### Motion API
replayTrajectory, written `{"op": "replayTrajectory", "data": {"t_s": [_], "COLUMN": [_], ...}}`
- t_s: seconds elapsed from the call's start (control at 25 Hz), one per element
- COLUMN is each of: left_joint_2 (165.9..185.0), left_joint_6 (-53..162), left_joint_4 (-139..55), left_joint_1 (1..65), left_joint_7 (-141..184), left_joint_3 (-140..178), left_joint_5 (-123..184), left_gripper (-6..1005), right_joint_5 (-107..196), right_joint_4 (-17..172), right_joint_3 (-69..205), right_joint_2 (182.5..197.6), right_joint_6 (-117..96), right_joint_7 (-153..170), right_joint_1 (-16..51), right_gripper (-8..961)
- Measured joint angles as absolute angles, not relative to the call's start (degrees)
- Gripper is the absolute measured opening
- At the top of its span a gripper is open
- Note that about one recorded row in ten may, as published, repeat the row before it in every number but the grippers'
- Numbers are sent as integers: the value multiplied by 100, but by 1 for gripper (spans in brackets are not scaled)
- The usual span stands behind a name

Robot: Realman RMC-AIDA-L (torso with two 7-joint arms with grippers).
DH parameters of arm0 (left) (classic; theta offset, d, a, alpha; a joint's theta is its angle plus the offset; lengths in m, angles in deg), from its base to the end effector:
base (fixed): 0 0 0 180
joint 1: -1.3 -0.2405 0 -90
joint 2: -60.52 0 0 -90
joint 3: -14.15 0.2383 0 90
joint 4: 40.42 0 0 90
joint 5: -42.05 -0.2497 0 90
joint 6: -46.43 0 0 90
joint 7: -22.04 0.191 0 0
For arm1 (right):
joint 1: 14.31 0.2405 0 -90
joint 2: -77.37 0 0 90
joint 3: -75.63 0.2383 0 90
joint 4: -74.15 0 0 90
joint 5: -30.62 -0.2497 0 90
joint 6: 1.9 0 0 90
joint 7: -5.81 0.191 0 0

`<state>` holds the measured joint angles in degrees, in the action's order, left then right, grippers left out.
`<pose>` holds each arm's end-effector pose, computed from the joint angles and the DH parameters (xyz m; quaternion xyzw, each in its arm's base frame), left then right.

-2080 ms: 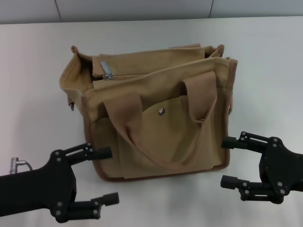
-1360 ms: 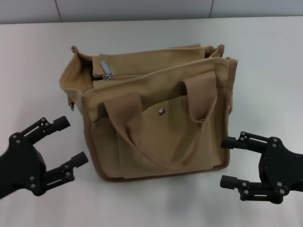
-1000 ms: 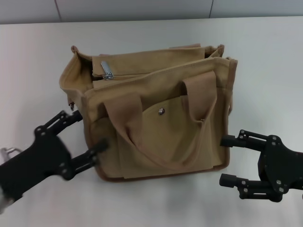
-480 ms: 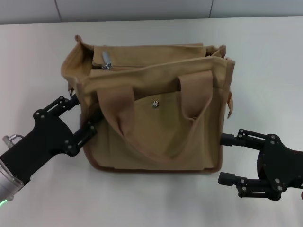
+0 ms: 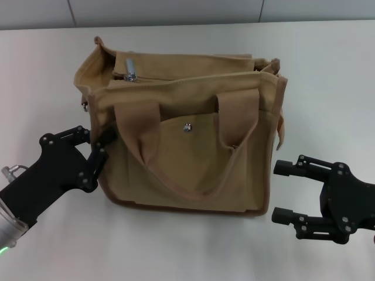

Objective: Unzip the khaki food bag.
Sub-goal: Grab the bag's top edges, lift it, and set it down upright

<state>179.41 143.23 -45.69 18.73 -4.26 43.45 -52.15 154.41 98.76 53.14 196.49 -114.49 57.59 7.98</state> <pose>-0.2987 0.2703 -0.0602 -0.8386 -0.1177 -0.4041 0.3459 0.2744 0.2523 -0.0350 -0.9135 0.1176 0.3822 0.0757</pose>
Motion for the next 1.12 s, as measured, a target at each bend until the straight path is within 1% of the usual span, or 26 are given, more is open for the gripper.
{"op": "replayTrajectory", "data": {"t_s": [0.08,0.32,0.52,0.56,0.64,0.68,0.72,0.76,0.84,0.88,0.92,1.04,1.08,1.12], "left_joint_2": [17940,17941,17934,17929,17929,17923,17923,17922,17921,17916,17916,17911,17911,17910], "left_joint_6": [14367,14453,14589,14701,14701,14904,14904,14955,15040,15114,15114,15216,15216,15242], "left_joint_4": [-4576,-4605,-4677,-4762,-4762,-4930,-4930,-4982,-5078,-5198,-5198,-5420,-5420,-5460], "left_joint_1": [1863,1873,1937,2005,2005,2160,2160,2215,2323,2441,2441,2621,2621,2661], "left_joint_7": [-425,-425,-410,-406,-406,-433,-433,-448,-465,-474,-474,-491,-491,-494], "left_joint_3": [4337,4334,4332,4322,4322,4312,4312,4312,4324,4335,4335,4347,4347,4349], "left_joint_5": [-5208,-5200,-5191,-5186,-5186,-5179,-5179,-5178,-5177,-5176,-5176,-5177,-5177,-5178], "left_gripper": [301,83,74,74,74,74,74,74,74,74,74,74,74,74], "right_joint_5": [15392,14756,13700,12962,12558,11729,11729,11102,10898,10672,10672,10765,10765,10902], "right_joint_4": [9876,9873,9705,9479,9315,8860,8860,8510,8409,8321,8321,8336,8336,8396], "right_joint_3": [5318,5323,5323,5323,5323,5323,5323,5322,5321,5314,5314,5086,5086,4789], "right_joint_2": [19653,19655,19656,19661,19665,19674,19674,19678,19681,19681,19681,19687,19687,19686], "right_joint_6": [-11473,-11566,-11813,-11826,-11807,-11728,-11728,-11641,-11591,-11423,-11423,-10789,-10789,-10569], "right_joint_7": [5757,5729,5527,5265,5074,4666,4666,4369,4272,4109,4109,3916,3916,3905], "right_joint_1": [791,656,525,500,505,590,590,748,829,1080,1080,1649,1649,1817], "right_gripper": [794,795,795,795,795,795,795,794,794,794,794,794,794,794]}}
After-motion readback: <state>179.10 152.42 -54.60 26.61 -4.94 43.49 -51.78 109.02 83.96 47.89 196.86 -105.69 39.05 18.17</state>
